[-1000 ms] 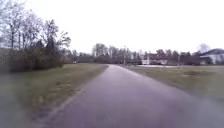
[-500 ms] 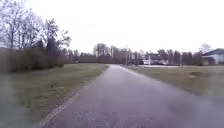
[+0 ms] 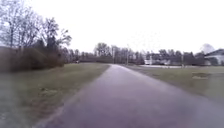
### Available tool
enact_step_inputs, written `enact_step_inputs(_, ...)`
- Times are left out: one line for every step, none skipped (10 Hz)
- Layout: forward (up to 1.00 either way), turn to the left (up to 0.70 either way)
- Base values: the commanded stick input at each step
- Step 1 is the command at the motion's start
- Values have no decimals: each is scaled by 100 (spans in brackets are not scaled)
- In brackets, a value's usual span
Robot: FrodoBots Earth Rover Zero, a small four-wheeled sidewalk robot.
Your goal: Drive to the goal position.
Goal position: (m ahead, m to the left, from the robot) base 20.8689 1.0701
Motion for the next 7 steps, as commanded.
enact_step_inputs(100, 0)
enact_step_inputs(100, 0)
enact_step_inputs(100, 0)
enact_step_inputs(100, 0)
enact_step_inputs(100, 0)
enact_step_inputs(100, 0)
enact_step_inputs(100, 0)
